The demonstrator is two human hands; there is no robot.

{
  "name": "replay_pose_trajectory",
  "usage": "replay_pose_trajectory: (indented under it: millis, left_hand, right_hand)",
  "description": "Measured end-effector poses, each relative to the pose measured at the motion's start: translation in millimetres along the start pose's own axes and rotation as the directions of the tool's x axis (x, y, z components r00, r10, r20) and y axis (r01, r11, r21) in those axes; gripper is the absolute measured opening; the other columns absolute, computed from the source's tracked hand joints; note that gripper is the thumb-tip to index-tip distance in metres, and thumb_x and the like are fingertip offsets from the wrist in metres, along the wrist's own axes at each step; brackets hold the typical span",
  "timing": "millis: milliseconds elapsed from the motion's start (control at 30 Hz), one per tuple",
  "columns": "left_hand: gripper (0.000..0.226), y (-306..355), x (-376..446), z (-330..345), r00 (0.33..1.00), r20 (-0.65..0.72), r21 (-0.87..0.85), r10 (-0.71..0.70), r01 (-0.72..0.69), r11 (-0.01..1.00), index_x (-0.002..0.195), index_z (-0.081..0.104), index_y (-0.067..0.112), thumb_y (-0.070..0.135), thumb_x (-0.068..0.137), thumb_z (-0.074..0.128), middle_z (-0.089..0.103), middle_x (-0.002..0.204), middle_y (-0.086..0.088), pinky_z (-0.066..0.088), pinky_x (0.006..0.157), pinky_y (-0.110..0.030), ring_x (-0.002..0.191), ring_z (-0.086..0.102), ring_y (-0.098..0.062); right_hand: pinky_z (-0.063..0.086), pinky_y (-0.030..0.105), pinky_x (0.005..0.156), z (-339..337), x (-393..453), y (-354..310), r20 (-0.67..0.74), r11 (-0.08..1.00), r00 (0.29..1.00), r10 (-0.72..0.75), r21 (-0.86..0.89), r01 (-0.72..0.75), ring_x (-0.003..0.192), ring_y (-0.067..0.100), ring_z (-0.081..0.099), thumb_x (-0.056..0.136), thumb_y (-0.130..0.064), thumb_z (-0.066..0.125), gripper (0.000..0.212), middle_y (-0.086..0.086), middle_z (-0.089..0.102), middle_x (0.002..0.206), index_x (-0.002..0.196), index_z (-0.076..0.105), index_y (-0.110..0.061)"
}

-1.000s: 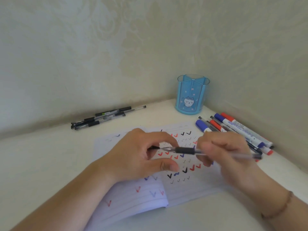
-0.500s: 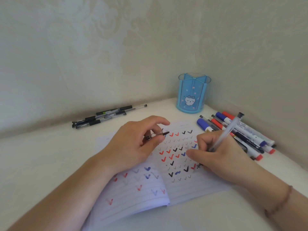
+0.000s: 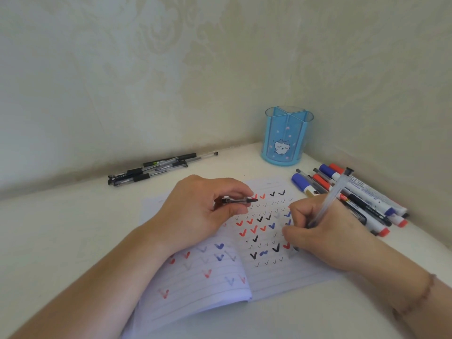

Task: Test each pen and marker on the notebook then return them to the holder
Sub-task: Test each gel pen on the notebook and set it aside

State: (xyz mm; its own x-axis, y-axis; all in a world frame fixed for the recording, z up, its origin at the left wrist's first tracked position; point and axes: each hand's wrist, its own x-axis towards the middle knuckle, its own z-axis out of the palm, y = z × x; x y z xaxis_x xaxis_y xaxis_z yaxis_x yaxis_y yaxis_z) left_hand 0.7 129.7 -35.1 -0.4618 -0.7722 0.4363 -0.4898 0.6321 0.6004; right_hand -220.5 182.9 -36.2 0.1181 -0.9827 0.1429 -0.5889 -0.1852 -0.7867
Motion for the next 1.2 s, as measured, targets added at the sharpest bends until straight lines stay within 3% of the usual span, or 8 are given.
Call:
replay_pose_trajectory:
  millis: [267, 400, 500, 600, 700, 867, 967, 1200]
  left_hand:
    - [0.023, -5, 1, 2, 0.995, 0.019, 0.029, 0.098, -0.099, 0.995, 0.105, 0.070, 0.037, 0.035, 0.082, 0.072, 0.072, 0.094, 0.024, 0.053, 0.081, -0.026, 0.088, 0.067, 0.003]
    - [0.026, -4, 1, 2, 0.996, 0.024, 0.001, 0.082, -0.082, 0.997, 0.105, 0.075, 0.027, 0.020, 0.080, 0.078, 0.068, 0.087, 0.024, 0.040, 0.071, -0.001, 0.081, 0.063, 0.012]
    - [0.026, -4, 0, 2, 1.000, 0.023, -0.076, 0.002, -0.001, 0.997, 0.101, 0.074, 0.031, 0.023, 0.076, 0.081, 0.070, 0.082, 0.024, 0.046, 0.070, -0.006, 0.081, 0.067, 0.006]
    - [0.022, -3, 1, 2, 1.000, 0.016, -0.152, -0.016, 0.018, 0.988, 0.094, 0.073, 0.033, 0.027, 0.074, 0.080, 0.073, 0.081, 0.020, 0.051, 0.067, -0.013, 0.076, 0.070, -0.006]
    - [0.032, 1, 1, 2, 1.000, 0.023, -0.152, 0.014, -0.010, 0.988, 0.103, 0.067, 0.036, 0.027, 0.075, 0.079, 0.071, 0.090, 0.022, 0.053, 0.071, -0.017, 0.078, 0.069, -0.006]
    - [0.033, 6, 1, 4, 0.997, 0.017, -0.163, 0.073, -0.070, 0.984, 0.105, 0.067, 0.031, 0.017, 0.077, 0.079, 0.072, 0.089, 0.019, 0.054, 0.071, -0.018, 0.072, 0.069, -0.005]
    - [0.035, 8, -1, 5, 0.997, 0.038, -0.218, 0.068, -0.058, 0.974, 0.106, 0.065, 0.033, 0.016, 0.078, 0.078, 0.073, 0.084, 0.017, 0.054, 0.072, -0.021, 0.066, 0.067, -0.009]
    - [0.044, 17, -3, 6, 0.998, 0.020, -0.331, 0.055, -0.046, 0.943, 0.113, 0.063, 0.038, 0.010, 0.080, 0.076, 0.074, 0.076, 0.010, 0.054, 0.067, -0.026, 0.055, 0.060, -0.010]
  right_hand:
    - [0.035, 0.021, 0.047, 0, 2, 1, -0.057, 0.999, 0.998, -0.008, 0.031, 0.010, 0.045, 0.009, 0.037, 0.074, -0.009, 0.071, 0.041, -0.001, 0.039, 0.044, 0.051, 0.037, -0.005]
    - [0.032, 0.021, 0.041, -3, 2, -6, -0.126, 0.951, 0.992, 0.005, 0.308, 0.034, 0.040, 0.014, 0.035, 0.063, -0.054, 0.078, 0.048, -0.001, 0.045, 0.043, 0.055, 0.051, -0.015]
    - [0.031, 0.019, 0.040, -5, 1, -11, -0.071, 0.860, 0.995, -0.072, 0.501, 0.098, 0.042, 0.012, 0.042, 0.053, -0.055, 0.084, 0.042, -0.001, 0.058, 0.049, 0.062, 0.064, -0.020]
    - [0.028, 0.023, 0.040, -8, -1, -14, -0.030, 0.810, 0.994, -0.103, 0.577, 0.102, 0.049, 0.020, 0.053, 0.068, -0.028, 0.070, 0.008, 0.011, 0.070, 0.066, 0.071, 0.074, -0.021]
    - [0.028, 0.023, 0.040, -6, 0, -12, -0.062, 0.814, 0.994, -0.091, 0.571, 0.110, 0.051, 0.023, 0.054, 0.074, -0.012, 0.056, 0.022, 0.014, 0.072, 0.071, 0.073, 0.074, -0.025]
    - [0.034, 0.018, 0.038, -2, 1, -15, -0.018, 0.801, 0.997, -0.078, 0.594, 0.073, 0.047, 0.022, 0.054, 0.063, -0.021, 0.074, 0.010, 0.015, 0.073, 0.073, 0.071, 0.070, -0.025]
    - [0.033, 0.015, 0.038, 1, 2, -13, -0.027, 0.789, 0.998, -0.064, 0.611, 0.067, 0.038, 0.015, 0.049, 0.056, -0.024, 0.079, 0.015, 0.009, 0.069, 0.059, 0.068, 0.072, -0.020]
    - [0.036, 0.017, 0.040, 5, 1, -9, -0.080, 0.749, 0.993, -0.088, 0.652, 0.119, 0.036, 0.020, 0.049, 0.043, -0.051, 0.090, 0.047, 0.010, 0.066, 0.055, 0.064, 0.073, -0.014]
